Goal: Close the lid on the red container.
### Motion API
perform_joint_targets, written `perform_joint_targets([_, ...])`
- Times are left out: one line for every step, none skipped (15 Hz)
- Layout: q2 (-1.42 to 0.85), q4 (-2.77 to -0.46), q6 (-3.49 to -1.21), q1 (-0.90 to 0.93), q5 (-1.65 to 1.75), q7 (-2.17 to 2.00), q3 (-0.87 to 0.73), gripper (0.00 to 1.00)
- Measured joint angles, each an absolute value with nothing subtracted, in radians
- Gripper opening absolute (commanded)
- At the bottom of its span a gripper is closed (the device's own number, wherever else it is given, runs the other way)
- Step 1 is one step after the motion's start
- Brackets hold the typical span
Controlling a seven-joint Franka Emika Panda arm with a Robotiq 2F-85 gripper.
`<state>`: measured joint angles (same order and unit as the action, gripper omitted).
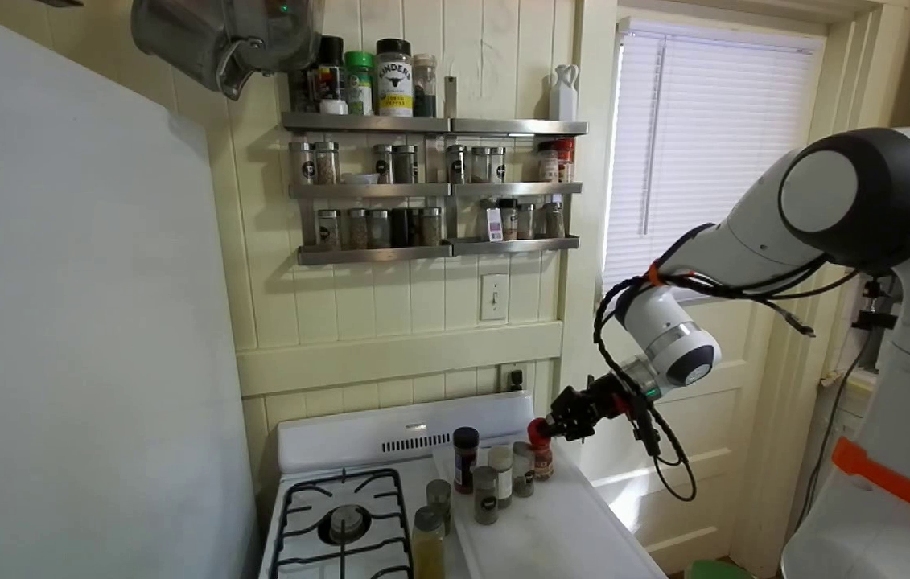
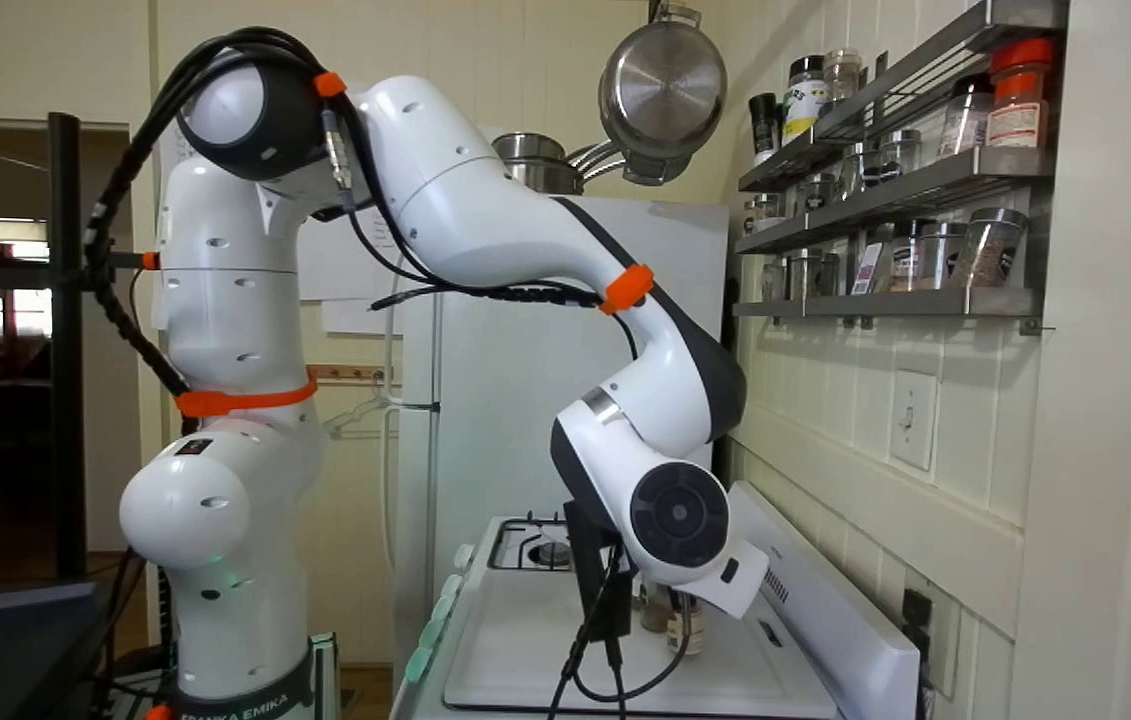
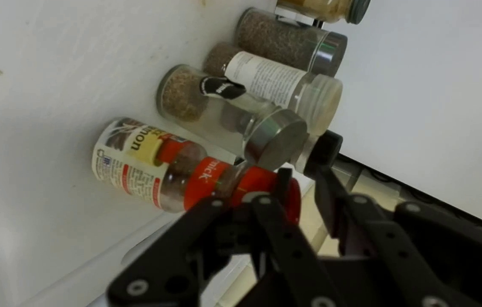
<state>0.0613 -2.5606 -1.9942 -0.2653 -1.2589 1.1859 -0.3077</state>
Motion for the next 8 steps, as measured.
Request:
perform_joint_targets([0.063,-2.557,-1.994,-0.265,-1.259,1.185,-0.308,0.61])
perform_joint_targets([0.065,-2.553,-1.994,-0.266,-1.259,1.185,-0.308,0.69])
perform_joint_targets([0.067,-2.550,-1.994,-0.266,-1.259,1.185,-0.308,0.77])
perform_joint_targets([0.067,-2.546,-1.994,-0.267,-1.259,1.185,-0.308,0.83])
perform_joint_targets([0.068,-2.544,-1.994,-0.269,-1.259,1.185,-0.308,0.92])
perform_joint_targets([0.069,-2.543,-1.994,-0.270,-1.258,1.184,-0.308,0.98])
perform_joint_targets([0.070,-2.542,-1.994,-0.270,-1.258,1.184,-0.308,1.00])
perform_joint_targets([0.071,-2.542,-1.994,-0.270,-1.258,1.184,-0.308,1.00])
